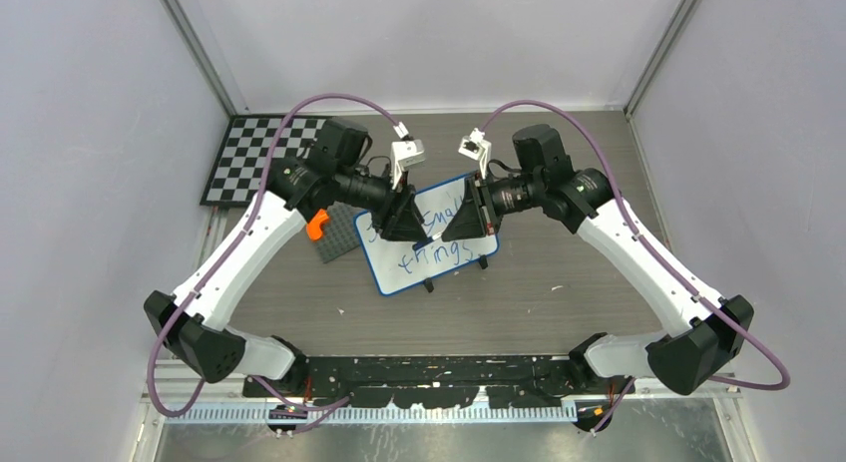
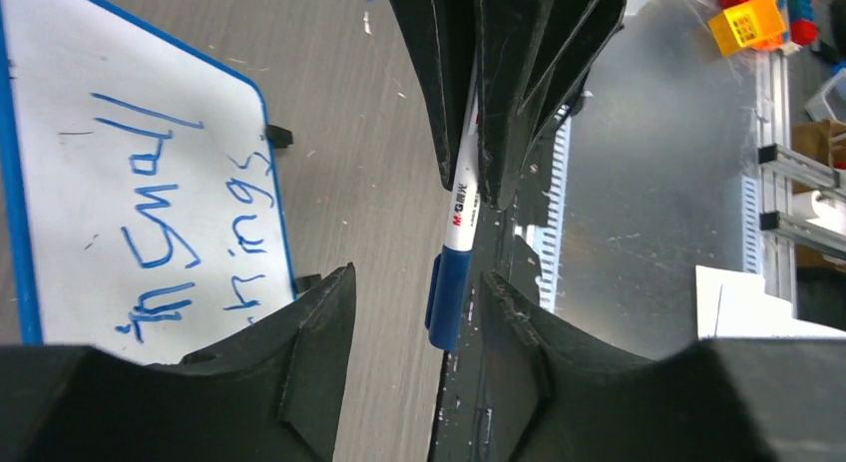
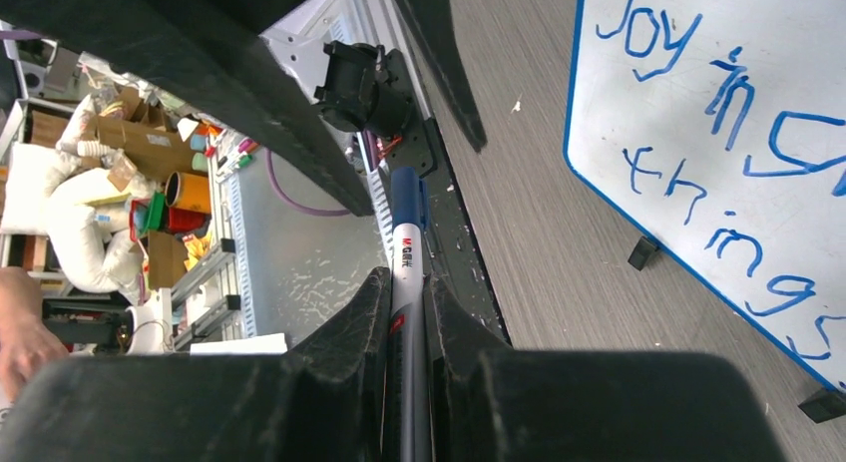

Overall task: Write a sentence on the whiteboard
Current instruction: Insert the whiteboard marker without the cap into the pen cap, then pass from the right arm to the left

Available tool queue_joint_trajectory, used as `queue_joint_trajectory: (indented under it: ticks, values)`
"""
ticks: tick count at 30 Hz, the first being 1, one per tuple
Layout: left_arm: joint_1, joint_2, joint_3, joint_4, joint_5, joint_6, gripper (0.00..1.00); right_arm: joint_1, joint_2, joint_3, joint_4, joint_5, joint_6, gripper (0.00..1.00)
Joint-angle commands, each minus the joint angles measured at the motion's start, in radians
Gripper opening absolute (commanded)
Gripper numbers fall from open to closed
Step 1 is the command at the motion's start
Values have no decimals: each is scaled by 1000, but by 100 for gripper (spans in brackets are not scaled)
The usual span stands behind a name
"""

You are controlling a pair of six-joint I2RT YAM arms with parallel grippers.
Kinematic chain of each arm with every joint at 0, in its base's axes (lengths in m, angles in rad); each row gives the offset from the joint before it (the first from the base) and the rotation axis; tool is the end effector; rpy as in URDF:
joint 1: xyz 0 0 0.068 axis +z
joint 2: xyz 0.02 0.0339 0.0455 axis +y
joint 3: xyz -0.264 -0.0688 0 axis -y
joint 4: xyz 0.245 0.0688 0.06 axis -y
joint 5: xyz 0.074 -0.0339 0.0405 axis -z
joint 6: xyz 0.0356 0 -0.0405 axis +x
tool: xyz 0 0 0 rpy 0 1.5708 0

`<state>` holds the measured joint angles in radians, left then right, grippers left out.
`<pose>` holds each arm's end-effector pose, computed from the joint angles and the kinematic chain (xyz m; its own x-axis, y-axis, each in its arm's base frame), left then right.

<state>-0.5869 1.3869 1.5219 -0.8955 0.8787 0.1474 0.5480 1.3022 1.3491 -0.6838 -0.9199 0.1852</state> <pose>0.2150 -0.1759 0.3988 -0.4476 0.4103 -0.7946 0.8933 0.1640 -0.4185 0.2146 0.1642 0.3826 -0.6576 -0.2707 -0.7031 -0.7534 0.2379 0.6131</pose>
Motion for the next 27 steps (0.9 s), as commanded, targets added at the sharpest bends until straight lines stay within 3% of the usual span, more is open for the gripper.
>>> queue_joint_trajectory:
  ticks: [1, 9, 15, 17, 21, 22, 24, 27]
  values:
    - [5, -61, 59, 2, -73, 135, 54, -5, -22, 14, 3, 33, 10, 0]
    - [-41, -52, 66, -33, -113, 201, 63, -6, -4, 11, 63, -23, 74, 0]
    - [-108, -35, 55, -57, -195, 260, 62, -5, 0, 9, 84, -45, 99, 0]
    - [-128, -35, 52, -72, -214, 291, 57, -6, -1, 9, 80, -42, 100, 0]
    - [-157, -26, 60, -116, -268, 352, 32, -6, -4, 10, 66, -48, 97, 3]
    - [-161, -26, 63, -123, -280, 366, 23, -6, -9, 9, 58, -48, 94, 9]
    - [-168, -26, 77, -146, -301, 402, 7, -7, -13, 9, 31, -47, 80, 30]
    - [-179, -21, 118, -208, -352, 474, 0, -13, -18, 21, -33, -21, 46, 56]
